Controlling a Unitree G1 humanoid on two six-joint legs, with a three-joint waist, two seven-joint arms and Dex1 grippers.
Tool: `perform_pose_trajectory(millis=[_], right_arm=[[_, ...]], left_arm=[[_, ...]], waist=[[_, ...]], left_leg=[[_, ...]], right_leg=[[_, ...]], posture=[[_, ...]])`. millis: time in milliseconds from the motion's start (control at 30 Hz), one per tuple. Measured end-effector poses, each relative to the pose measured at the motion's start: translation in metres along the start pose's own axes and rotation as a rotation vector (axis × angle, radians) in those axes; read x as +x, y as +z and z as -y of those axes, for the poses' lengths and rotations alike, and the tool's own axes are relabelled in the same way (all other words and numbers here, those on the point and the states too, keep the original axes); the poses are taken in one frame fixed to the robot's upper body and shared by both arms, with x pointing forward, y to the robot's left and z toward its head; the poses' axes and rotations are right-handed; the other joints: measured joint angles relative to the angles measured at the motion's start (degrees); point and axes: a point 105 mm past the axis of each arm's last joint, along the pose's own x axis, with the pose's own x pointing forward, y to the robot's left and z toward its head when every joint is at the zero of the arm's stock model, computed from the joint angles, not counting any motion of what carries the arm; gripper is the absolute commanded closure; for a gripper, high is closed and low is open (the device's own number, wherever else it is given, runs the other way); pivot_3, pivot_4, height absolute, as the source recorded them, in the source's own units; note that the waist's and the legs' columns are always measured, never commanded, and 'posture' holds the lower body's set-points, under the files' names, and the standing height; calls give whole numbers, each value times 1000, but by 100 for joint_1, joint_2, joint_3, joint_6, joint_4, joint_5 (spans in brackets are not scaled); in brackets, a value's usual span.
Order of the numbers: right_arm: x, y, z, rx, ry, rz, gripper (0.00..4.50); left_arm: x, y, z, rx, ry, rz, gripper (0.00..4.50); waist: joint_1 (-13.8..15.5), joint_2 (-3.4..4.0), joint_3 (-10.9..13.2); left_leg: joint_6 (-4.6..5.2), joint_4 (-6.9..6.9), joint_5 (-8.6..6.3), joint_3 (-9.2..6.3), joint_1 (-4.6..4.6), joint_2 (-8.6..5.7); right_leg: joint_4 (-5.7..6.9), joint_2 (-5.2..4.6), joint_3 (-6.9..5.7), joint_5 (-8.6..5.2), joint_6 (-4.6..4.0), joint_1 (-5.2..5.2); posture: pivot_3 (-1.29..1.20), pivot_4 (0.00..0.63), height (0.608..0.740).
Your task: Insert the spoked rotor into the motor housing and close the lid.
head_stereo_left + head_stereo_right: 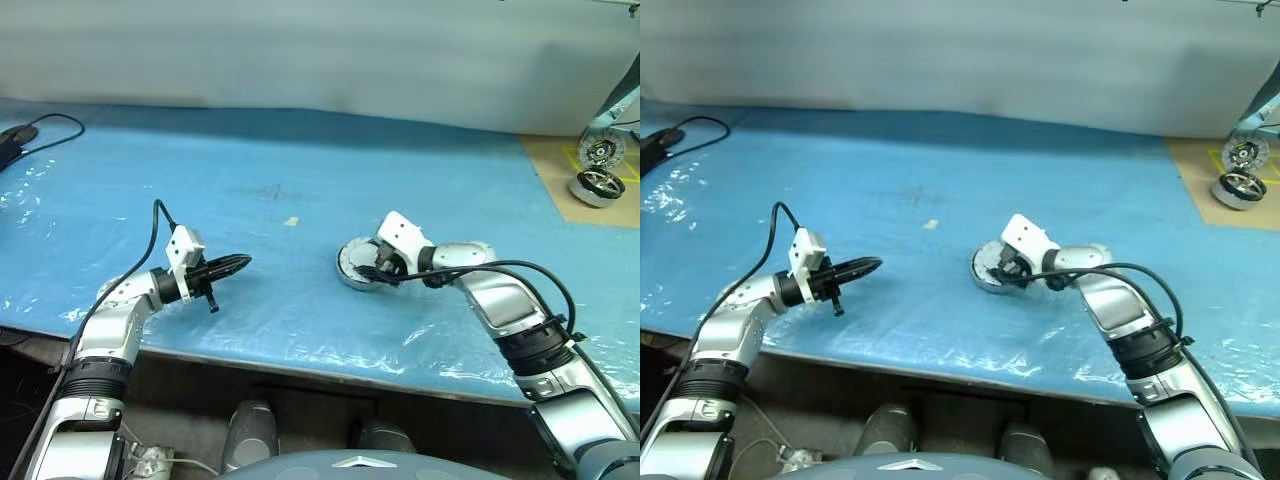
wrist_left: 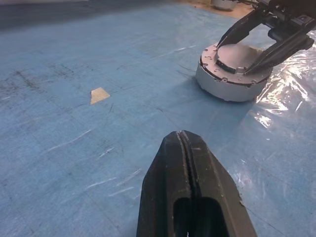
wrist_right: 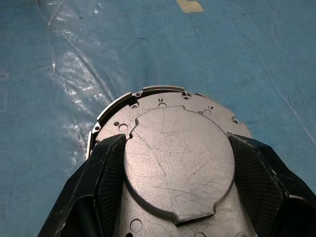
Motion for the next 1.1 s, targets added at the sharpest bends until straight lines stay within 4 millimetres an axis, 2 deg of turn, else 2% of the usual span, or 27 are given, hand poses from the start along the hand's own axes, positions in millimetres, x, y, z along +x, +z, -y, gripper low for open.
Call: perform_pose_trajectory(millis=[100,233,367,467,600,733,900,1100], right_arm=[[-2,7,1,78,7,65,1550],[-1,20,-4,155,34,135,1550],[2,33,-19,187,87,179,1550],[7,38,-27,190,126,192,1550],[11,43,-24,211,125,193,1550],[24,44,-19,185,86,154,1550],[36,43,-21,110,60,113,1550],[42,42,-21,92,41,97,1550]], left_arm=[[2,3,-3,5,-1,4,4500],[5,3,0,7,-25,0,4500],[6,3,1,7,-33,-3,4500],[6,2,1,6,-37,-4,4500],[5,2,1,7,-39,-7,4500],[5,2,1,6,-38,-8,4500],[5,2,1,6,-38,-8,4500],[5,1,1,4,-37,-9,4500]], waist=[[-47,11,35],[-168,11,43],[-277,15,56],[-298,34,79],[-328,62,119],[-375,61,130],[-384,61,134],[-386,60,133]], left_leg=[[-7,1,6,2,-42,4],[-26,22,17,-3,-144,12],[-61,75,-1,-20,-198,64],[-88,76,-16,-29,-198,96],[-88,102,-15,-31,-194,100],[-88,132,-15,-27,-181,103],[-88,136,-16,-19,-99,108],[-86,136,-17,-16,-49,107]], right_leg=[[4,4,-4,26,-44,-31],[21,24,-27,56,-43,-123],[26,103,-44,66,-62,-156],[27,126,-71,68,-71,-154],[36,122,-71,77,-87,-148],[78,117,-62,77,-91,-145],[109,116,-34,46,-135,-99],[116,109,-8,44,-140,-73]], posture=[[0,150,740],[0,150,740],[0,150,740],[0,150,740],[0,150,740],[0,150,740],[0,150,740],[0,150,740]])
